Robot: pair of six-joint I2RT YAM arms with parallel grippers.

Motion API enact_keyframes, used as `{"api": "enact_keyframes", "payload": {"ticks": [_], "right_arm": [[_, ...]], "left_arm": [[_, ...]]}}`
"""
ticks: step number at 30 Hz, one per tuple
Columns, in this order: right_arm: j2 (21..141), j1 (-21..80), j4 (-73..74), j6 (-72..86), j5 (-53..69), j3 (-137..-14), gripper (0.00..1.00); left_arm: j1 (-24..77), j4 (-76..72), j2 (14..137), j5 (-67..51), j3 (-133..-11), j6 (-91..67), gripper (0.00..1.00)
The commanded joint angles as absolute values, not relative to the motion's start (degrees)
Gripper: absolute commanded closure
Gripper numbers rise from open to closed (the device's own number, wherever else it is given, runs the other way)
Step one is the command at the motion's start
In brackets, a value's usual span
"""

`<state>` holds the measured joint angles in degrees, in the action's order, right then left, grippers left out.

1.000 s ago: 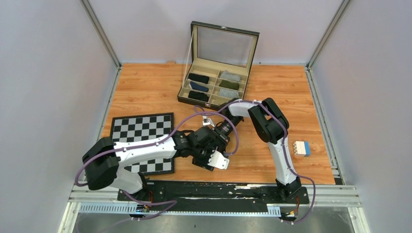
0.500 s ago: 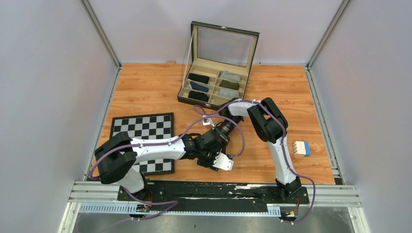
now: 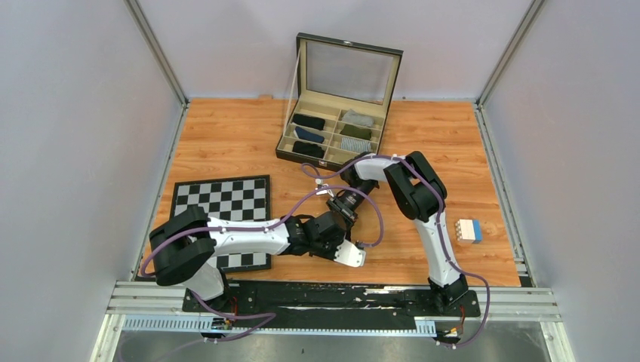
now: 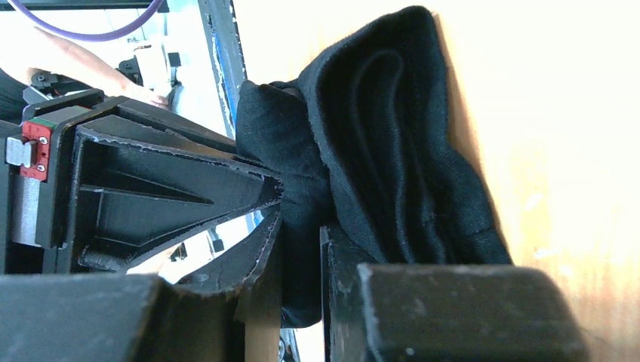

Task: Roll the underwear
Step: Roll the underwear to the center of the board.

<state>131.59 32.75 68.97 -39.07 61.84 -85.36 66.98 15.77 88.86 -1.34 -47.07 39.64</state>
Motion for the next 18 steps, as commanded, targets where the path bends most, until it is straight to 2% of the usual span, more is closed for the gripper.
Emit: {"api": "enact_keyframes", "payload": {"ticks": [1,3,6,10,13,15,18], "right_arm": [[129.18,31.37,66.72,-42.78,57.92,-86.54,0.86],[125.63,30.28,69.07,-43.31,57.40,-87.48,0.75],[119.83,27.37,71.99,-44.02,55.11,-89.05,0.61],[112.54,21.00,77.10,-45.91,52.29,-93.28,0.52],[106.15,15.94,77.44,-46.74,49.63,-95.14,0.50],[99.24,13.30,70.91,-44.43,45.92,-90.56,0.50],[83.01,12.44,50.96,-38.25,34.85,-75.81,0.49]], "left_arm": [[66.81,19.05,91.90,-2.66,-46.83,38.78,0.96],[66.75,20.78,91.66,-3.99,-47.64,39.04,1.00],[66.39,23.20,91.03,-7.44,-48.81,39.64,1.00],[63.26,28.98,91.92,-15.59,-52.62,39.73,1.00],[59.77,34.06,94.48,-23.90,-56.52,40.77,1.00],[57.58,38.25,96.79,-29.43,-60.61,42.08,1.00],[55.01,44.21,100.94,-35.73,-66.05,43.63,1.00]]}}
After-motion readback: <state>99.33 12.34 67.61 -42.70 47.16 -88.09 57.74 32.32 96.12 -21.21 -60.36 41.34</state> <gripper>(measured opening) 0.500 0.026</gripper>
